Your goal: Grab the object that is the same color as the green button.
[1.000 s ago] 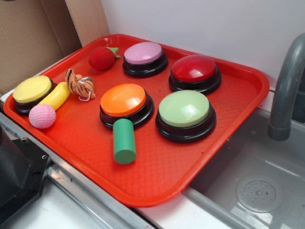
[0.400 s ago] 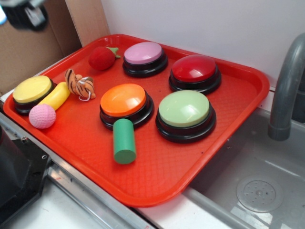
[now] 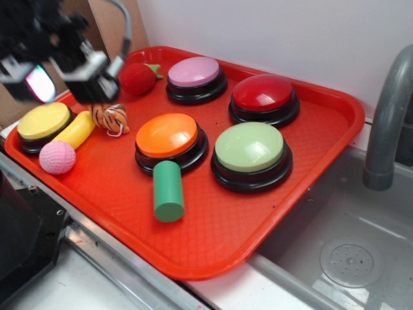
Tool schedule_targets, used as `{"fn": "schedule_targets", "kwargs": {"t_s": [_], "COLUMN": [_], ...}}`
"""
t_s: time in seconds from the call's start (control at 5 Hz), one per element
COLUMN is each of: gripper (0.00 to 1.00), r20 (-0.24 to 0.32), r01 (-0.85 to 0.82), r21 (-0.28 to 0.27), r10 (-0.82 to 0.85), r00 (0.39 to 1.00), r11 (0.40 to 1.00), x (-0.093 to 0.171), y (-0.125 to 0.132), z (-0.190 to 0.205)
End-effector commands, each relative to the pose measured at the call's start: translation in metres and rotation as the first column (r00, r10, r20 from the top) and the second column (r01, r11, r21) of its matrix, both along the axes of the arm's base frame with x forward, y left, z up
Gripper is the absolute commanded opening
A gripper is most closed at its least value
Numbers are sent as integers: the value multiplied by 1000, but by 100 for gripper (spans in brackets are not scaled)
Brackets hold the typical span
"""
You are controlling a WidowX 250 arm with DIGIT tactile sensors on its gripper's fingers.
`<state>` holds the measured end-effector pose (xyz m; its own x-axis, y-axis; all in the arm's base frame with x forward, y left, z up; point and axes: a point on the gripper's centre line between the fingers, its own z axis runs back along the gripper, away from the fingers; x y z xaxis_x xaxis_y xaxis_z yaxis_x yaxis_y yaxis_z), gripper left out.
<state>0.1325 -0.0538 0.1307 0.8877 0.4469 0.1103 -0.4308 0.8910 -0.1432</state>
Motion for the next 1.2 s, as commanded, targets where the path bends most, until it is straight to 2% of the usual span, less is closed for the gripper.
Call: {"fn": "schedule_targets", "kwargs": {"t_s": [0.0, 0.4, 0.8, 1.0], "gripper": [100, 100, 100, 0], "r20": [41, 14, -5, 1], "r01": [-122, -120, -150, -151], "r21": [83, 51, 59, 75], "r10": [119, 119, 150, 151], "r00": [992, 993, 989, 989], "r11": [989, 992, 987, 986], "x": [22, 38, 37, 34], "y": [-28, -45, -45, -46], "z": [-51, -84, -109, -112]}}
